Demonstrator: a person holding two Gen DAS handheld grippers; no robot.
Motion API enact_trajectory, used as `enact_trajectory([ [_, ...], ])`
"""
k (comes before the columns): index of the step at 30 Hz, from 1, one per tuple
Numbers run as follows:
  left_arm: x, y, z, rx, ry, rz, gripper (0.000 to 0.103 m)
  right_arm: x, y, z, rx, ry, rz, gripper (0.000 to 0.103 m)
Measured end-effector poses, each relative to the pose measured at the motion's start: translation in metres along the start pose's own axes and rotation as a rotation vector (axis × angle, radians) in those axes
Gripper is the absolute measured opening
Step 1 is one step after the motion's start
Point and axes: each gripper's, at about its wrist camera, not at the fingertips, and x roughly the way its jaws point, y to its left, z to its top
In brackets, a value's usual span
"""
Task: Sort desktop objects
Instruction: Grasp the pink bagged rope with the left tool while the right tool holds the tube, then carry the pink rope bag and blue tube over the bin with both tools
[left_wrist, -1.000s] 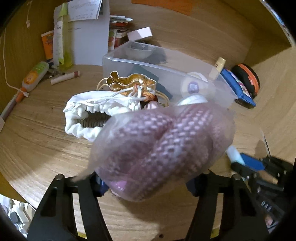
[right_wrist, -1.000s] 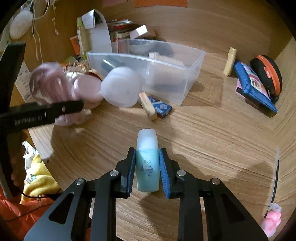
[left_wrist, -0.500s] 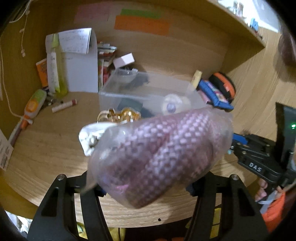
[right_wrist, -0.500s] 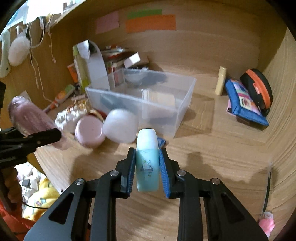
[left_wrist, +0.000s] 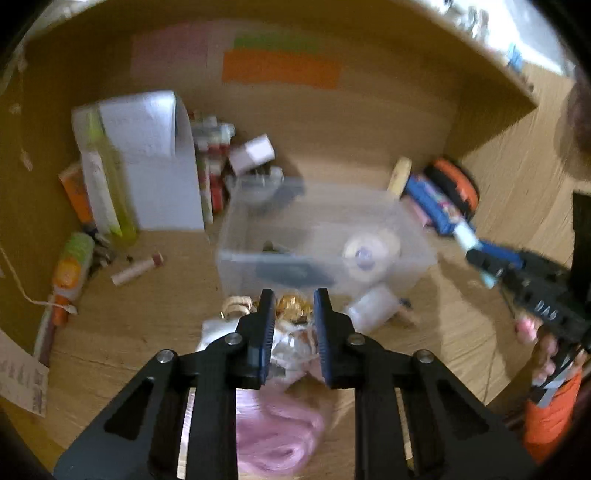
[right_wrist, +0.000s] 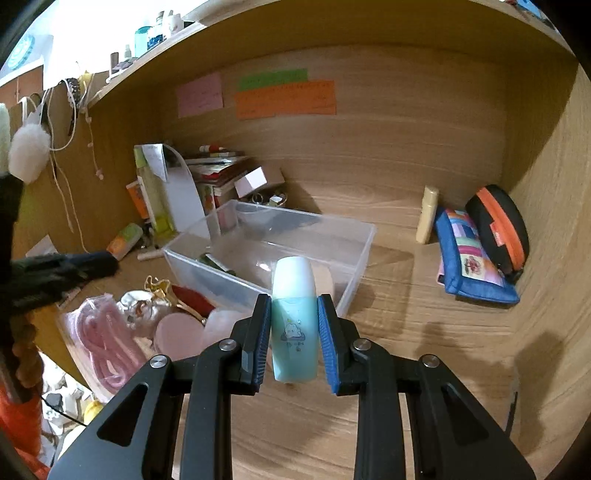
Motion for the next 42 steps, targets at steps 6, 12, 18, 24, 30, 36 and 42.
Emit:
enact_trajectory([
  [6,-0.007,0.015,-0.029,-0.011,0.003,0.049,0.034,0.016,0.004,-0.006,-0.001,0.042,0.001,0.023],
  [12,-0.028,0.04,-0.064,-0.097,-0.003,0.177,0.077,0.031,0.001,0.002,0.021,0.054,0.005,0.023],
  [18,-0.008,0.055,-0.094,-0.206,0.128,0.179,0.077,0.047,0.004,0.013,0.008,0.058,0.009,0.023],
  [24,0.004,0.062,-0.114,-0.341,0.163,0.24,0.095,0.059,0.005,0.024,-0.021,0.059,-0.011,0.023],
  [30,0.015,0.06,-0.108,-0.367,0.194,0.196,0.101,0.077,-0.003,0.036,-0.023,0.077,-0.036,0.023],
  [36,0.035,0.035,-0.096,-0.175,0.229,0.312,0.102,0.099,-0.008,0.041,-0.023,0.114,-0.073,0.023],
  [42,0.021,0.043,-0.095,-0.166,0.163,0.319,0.078,0.114,-0.009,0.043,-0.018,0.145,-0.057,0.023],
])
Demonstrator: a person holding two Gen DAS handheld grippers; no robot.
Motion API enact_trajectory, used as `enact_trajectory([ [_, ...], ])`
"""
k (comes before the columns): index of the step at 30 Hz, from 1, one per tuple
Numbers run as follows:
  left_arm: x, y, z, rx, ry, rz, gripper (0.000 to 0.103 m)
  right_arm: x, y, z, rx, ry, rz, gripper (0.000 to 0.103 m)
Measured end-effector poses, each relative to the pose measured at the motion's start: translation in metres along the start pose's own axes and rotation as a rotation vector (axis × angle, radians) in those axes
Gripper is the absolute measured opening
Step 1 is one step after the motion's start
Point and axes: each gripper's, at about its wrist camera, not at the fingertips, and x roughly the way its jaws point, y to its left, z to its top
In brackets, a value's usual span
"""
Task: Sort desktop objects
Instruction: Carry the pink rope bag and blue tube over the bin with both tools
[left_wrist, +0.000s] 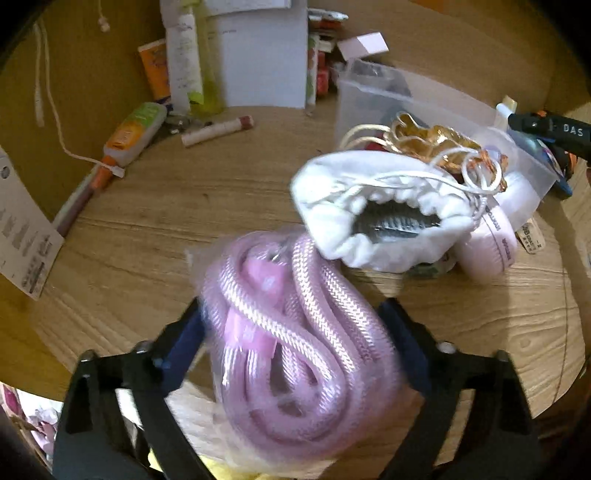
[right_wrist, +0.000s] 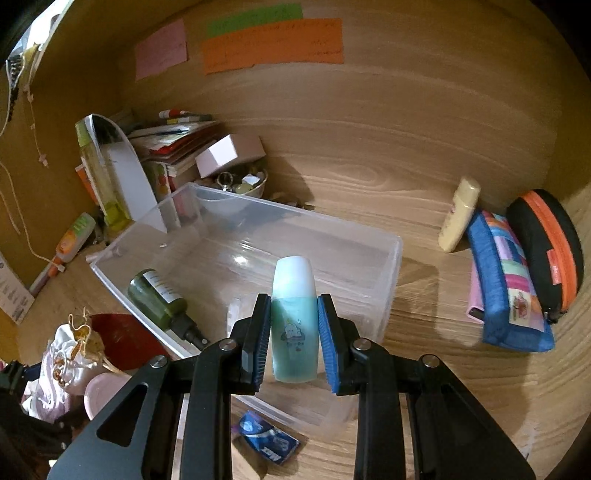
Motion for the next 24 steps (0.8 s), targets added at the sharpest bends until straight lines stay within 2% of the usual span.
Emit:
enact_trajectory([
  [1,-0.004,0.005,0.0,-0.007,-0.006,0.003,0.068,0.002,0.001,0.001,0.0,0.003,0.004,0.023],
  [5,-0.009,0.033,0.006,-0.048,-0.009,0.014,0.066,0.008,0.006,0.005,-0.002,0.015,0.024,0.023],
  [8,-0.015,0.056,0.014,-0.103,-0.011,-0.011,0.065,0.013,0.008,0.008,-0.001,0.023,0.028,0.023],
  [12,-0.03,0.073,0.032,-0.131,-0.061,-0.016,0.064,0.019,0.01,0.013,0.013,0.041,0.049,0.023],
  [17,-0.054,0.069,0.067,-0.09,-0.17,-0.056,0.064,0.027,0.019,0.019,0.0,0.06,0.059,0.023],
  [24,-0.068,0.038,0.13,0.024,-0.26,-0.19,0.064,0.045,0.038,0.025,-0.04,0.091,0.064,0.023],
])
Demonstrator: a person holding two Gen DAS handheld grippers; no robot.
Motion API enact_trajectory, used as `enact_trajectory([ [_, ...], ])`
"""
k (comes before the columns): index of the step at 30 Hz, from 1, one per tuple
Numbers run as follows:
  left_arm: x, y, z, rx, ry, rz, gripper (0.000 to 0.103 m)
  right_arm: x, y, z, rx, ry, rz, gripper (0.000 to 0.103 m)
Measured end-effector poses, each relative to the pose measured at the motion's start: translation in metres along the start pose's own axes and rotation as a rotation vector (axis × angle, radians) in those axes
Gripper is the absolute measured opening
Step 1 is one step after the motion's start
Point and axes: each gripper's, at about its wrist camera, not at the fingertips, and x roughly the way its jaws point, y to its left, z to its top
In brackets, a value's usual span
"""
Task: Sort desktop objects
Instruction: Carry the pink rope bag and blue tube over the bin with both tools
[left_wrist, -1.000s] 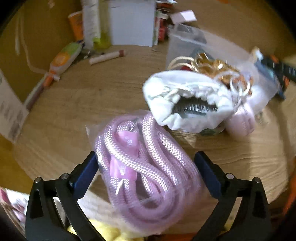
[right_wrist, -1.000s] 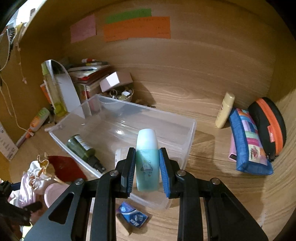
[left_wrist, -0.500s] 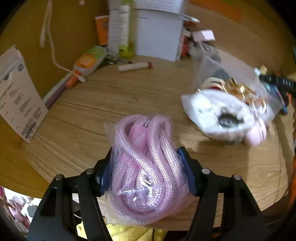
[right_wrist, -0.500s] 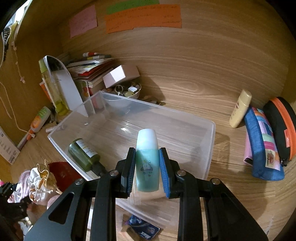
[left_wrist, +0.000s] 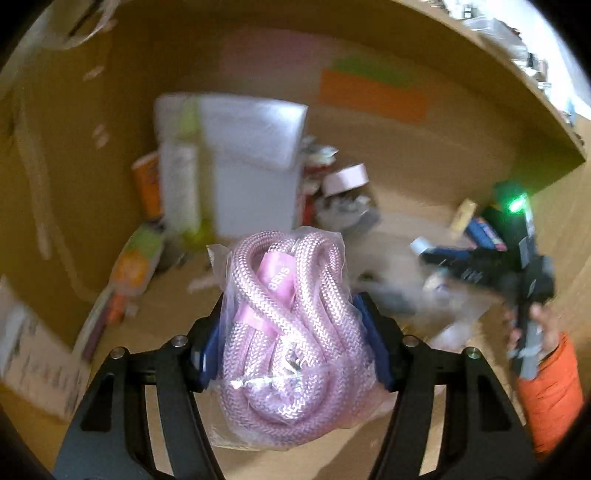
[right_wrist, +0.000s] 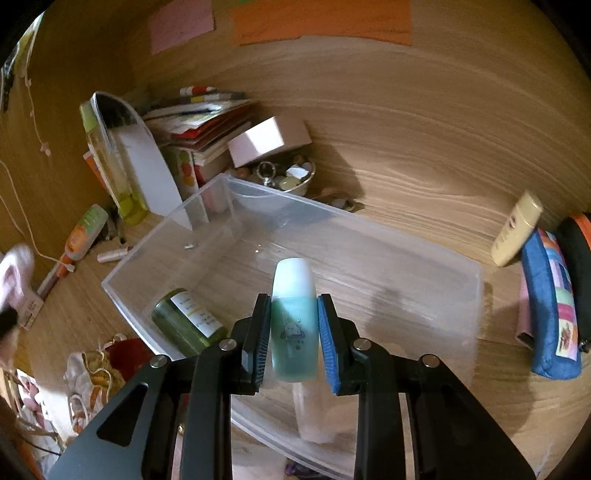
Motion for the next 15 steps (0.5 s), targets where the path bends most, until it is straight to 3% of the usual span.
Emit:
enact_trajectory([
  [5,0.033,-0.027,0.032,0.08,0.024,-0.061,0.064,0.015,0.009,0.001,-0.037,0.041,-0.021,0.023],
  [15,0.122,-0.06,0.054,0.151,0.203,-0.162,0.064,0.025,0.017,0.001,-0.125,0.073,-0.071,0.023],
])
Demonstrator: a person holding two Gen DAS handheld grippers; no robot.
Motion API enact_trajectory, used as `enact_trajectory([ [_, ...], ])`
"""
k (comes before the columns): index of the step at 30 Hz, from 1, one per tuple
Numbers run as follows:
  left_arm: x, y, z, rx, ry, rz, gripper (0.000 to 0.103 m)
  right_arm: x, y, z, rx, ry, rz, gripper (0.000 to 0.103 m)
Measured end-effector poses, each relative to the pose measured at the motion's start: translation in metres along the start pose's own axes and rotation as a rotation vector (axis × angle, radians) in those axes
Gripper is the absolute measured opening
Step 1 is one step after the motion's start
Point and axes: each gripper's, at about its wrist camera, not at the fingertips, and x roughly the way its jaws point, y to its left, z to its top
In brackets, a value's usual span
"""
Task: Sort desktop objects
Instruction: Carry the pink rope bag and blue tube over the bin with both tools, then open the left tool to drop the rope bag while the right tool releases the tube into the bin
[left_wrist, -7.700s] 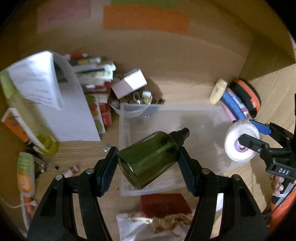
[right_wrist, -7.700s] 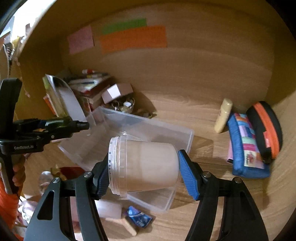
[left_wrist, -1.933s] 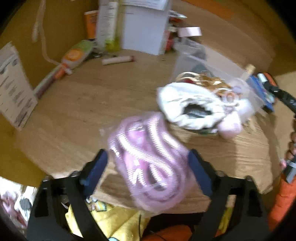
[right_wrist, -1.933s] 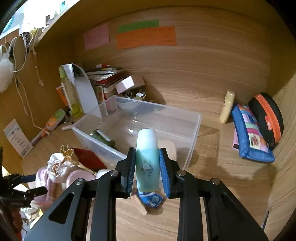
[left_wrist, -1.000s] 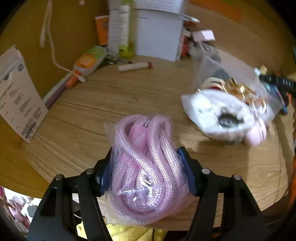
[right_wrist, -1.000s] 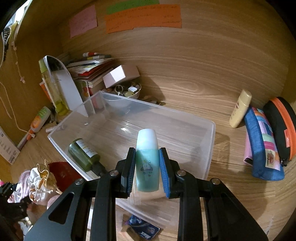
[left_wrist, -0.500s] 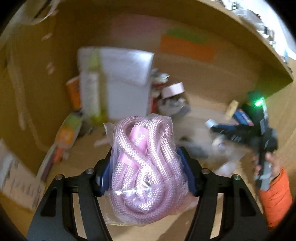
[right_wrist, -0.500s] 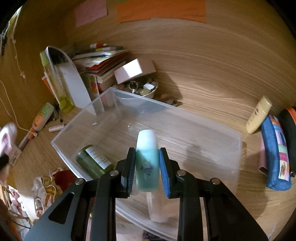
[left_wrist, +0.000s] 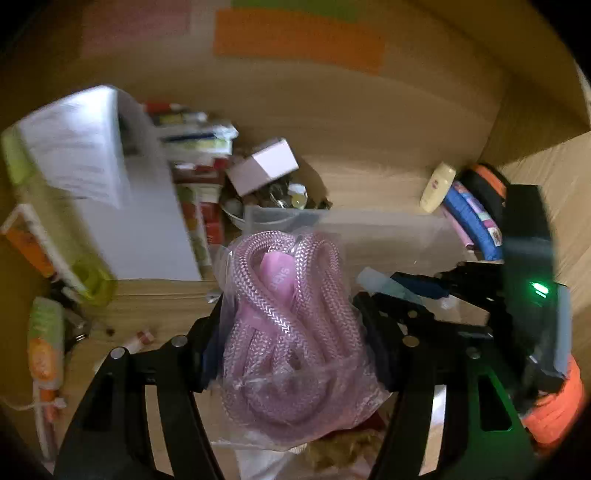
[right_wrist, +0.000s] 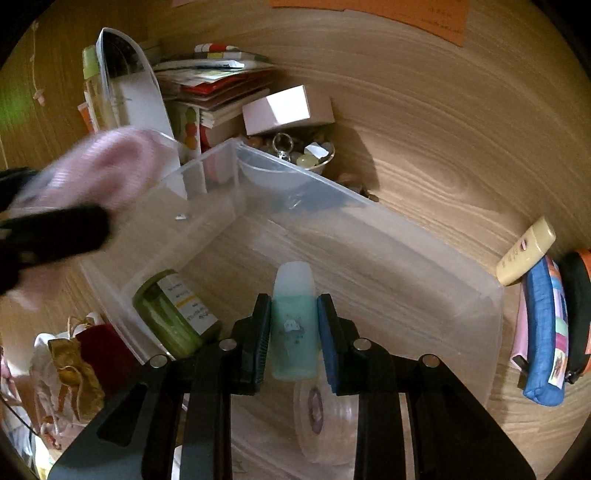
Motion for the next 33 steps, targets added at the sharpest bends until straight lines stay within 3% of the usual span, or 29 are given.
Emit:
enact_trajectory([
  [12,0.052,-0.008,0.014,0.052,0.06,0.013,0.064,0.008,-0.004,0.004,-0.007,0.005,0.022,0.023],
  [18,0.058,-0.016,0.012,0.095,0.065,0.028,0.065,0.007,-0.006,0.003,-0.006,0.001,0.021,0.023],
  [23,0.058,-0.019,0.01,0.108,0.061,0.043,0.065,0.0,-0.011,0.0,0.016,-0.017,0.017,0.034],
  [26,0.046,-0.021,0.01,0.108,0.022,0.04,0.065,-0.008,-0.012,-0.001,0.023,-0.033,0.02,0.039],
  [28,0.036,-0.025,0.009,0.123,-0.002,0.02,0.065,-0.016,-0.011,-0.003,0.024,-0.049,0.015,0.048],
  [33,0.01,-0.04,0.007,0.164,-0.07,0.047,0.069,-0.041,-0.011,-0.008,0.04,-0.103,0.007,0.061],
])
